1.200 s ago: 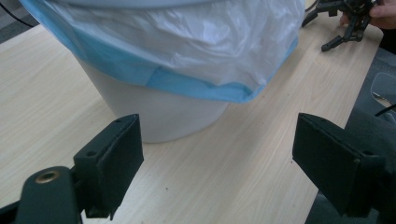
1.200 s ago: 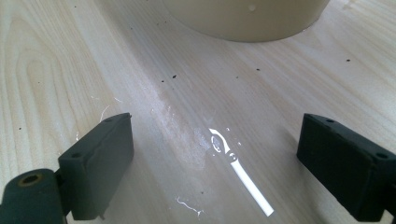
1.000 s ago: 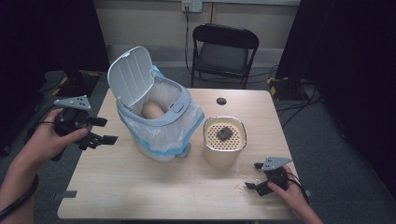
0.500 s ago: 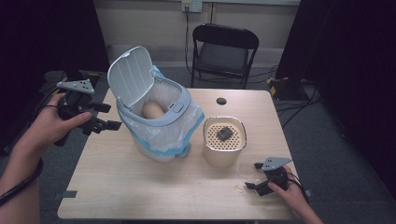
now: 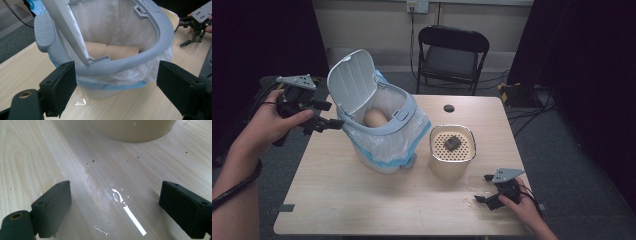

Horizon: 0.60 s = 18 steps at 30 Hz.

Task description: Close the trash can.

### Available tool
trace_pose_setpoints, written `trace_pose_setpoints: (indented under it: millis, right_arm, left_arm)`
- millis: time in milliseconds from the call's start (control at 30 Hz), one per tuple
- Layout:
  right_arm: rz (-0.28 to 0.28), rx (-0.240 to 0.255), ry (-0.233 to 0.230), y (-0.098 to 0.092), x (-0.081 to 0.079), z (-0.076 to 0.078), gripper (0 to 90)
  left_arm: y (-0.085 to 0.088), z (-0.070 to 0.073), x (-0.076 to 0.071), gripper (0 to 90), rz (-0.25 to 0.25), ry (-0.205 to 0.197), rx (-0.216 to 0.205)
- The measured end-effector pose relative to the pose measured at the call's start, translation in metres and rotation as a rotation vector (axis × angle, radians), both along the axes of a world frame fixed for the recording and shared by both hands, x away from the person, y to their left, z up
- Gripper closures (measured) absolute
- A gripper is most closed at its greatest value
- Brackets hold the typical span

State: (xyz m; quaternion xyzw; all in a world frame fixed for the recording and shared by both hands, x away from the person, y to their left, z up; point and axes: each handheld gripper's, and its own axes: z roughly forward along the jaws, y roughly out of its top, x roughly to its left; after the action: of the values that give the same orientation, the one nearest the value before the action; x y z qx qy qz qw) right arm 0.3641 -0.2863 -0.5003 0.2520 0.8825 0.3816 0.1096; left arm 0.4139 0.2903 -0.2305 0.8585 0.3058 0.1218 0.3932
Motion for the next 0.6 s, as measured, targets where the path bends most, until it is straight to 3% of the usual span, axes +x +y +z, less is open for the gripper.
trace_pose_setpoints:
  millis: [167,400,600]
  right_arm:
    - [0.0,0.0,0.0,0.0,0.0,0.0,10.3]
    - [0.0,0.0,0.0,0.0,0.0,0.0,10.3]
    - [0.0,0.0,-0.001,0.0,0.0,0.0,10.3]
  left_arm:
    - [-0.004,0.001,0.004,15.8,0.0,-0.018,-0.014]
    - [-0.013,0.005,0.008,14.6,0.016,-0.031,0.011]
    - [-0.023,0.009,0.01,12.7,-0.008,-0.042,0.008]
